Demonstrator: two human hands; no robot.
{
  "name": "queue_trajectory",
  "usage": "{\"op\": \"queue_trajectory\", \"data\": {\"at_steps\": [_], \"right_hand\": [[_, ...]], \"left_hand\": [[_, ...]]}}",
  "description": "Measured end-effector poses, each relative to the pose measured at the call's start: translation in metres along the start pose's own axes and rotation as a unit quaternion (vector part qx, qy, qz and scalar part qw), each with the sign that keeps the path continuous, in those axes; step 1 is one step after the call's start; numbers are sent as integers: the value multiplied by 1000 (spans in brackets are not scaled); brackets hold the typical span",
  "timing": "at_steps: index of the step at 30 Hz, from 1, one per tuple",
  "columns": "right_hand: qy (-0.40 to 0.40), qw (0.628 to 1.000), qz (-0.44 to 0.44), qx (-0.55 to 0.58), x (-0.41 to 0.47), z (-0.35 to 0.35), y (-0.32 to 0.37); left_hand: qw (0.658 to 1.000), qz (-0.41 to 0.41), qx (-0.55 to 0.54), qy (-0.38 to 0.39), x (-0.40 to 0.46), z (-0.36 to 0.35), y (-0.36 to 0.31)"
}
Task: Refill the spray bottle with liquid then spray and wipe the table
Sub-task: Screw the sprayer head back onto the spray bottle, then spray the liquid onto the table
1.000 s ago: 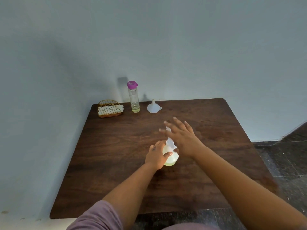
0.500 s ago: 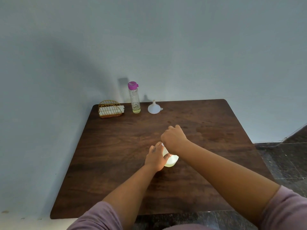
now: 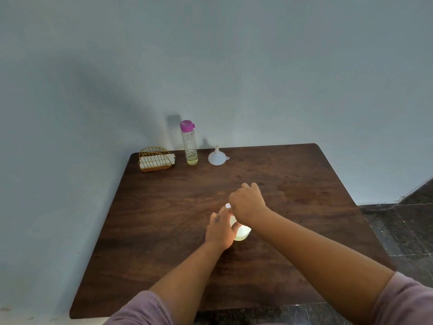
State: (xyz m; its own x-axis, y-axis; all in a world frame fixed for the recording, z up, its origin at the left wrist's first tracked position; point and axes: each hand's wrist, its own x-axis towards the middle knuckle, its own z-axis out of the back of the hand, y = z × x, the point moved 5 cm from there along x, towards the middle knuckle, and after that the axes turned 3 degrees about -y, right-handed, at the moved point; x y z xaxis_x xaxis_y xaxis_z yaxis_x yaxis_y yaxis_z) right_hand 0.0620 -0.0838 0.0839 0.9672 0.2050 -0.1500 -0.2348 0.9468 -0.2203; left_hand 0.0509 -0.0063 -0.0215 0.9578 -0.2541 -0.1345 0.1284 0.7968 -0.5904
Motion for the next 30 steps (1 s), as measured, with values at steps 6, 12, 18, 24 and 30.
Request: {"op": "queue_trajectory", "data": {"at_steps": [6,12,18,24,30], "right_hand": [[-215,911,-114,332,-37,-12,-70],[-76,830,-159,528,-45,-84,-63],[-71,755,-218,615,-29,-100,-28],[-136,750,-241,601,-38,-98,-6],[-92,762,-238,595,-23,-99,-12]], "left_hand": [[999,0,27,35,3,4,0],[999,1,17,36,2,4,-1],[999,11,1,34,3,6,-1],[997,7,-49,-53,-9,3,-3],[987,71,-134,56,-11,-15,19]]}}
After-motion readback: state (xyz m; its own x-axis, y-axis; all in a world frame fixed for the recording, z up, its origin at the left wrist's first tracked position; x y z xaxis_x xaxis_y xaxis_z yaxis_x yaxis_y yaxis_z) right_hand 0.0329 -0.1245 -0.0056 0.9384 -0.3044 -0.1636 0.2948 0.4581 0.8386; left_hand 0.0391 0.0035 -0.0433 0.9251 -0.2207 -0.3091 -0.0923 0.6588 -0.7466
